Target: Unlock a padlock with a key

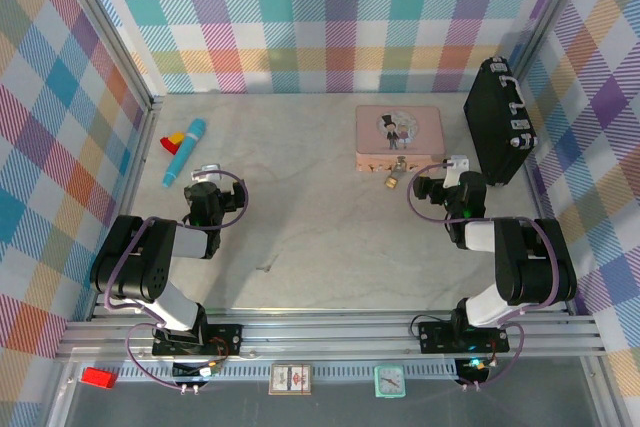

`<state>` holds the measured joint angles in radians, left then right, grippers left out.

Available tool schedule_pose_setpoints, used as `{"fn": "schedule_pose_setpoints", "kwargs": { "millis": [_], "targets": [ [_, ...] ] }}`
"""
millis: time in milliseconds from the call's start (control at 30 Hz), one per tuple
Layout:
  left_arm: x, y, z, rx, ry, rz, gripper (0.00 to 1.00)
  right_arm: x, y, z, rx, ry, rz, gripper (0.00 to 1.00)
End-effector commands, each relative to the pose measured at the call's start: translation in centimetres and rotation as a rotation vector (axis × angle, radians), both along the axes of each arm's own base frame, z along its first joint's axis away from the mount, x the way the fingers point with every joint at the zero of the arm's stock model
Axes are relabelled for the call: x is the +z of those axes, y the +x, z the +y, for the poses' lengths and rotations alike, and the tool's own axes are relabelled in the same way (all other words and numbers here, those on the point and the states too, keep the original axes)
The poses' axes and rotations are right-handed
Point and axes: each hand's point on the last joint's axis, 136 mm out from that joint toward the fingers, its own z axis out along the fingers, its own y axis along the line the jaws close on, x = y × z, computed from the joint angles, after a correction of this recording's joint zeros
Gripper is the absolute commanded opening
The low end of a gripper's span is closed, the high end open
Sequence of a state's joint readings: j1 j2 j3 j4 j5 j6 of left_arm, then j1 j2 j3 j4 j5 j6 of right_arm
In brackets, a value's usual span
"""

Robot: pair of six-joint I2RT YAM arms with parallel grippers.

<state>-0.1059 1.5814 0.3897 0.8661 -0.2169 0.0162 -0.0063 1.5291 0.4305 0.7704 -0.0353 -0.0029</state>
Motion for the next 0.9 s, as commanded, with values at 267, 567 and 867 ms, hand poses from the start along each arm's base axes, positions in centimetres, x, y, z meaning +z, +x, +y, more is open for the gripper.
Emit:
{"fn": "schedule_pose_setpoints", "kwargs": {
  "millis": [267, 567, 867],
  "targets": [
    [0.8, 0.6, 0.2, -0.004, -0.008, -0.023, 1.00, 0.3, 0.1, 0.3, 0.009, 0.015, -0.019, 0.99],
    [2.5, 0.0, 0.5, 0.033, 0.010, -0.045, 1.00, 1.5, -0.6, 1.0, 0.049, 0.015, -0.056, 0.99],
    [9.0, -1.9, -0.6, 0.081, -0.015, -0.071, 1.00, 6.0, -3.6, 1.1, 0.040, 0.047, -0.075, 0.99]
  ]
}}
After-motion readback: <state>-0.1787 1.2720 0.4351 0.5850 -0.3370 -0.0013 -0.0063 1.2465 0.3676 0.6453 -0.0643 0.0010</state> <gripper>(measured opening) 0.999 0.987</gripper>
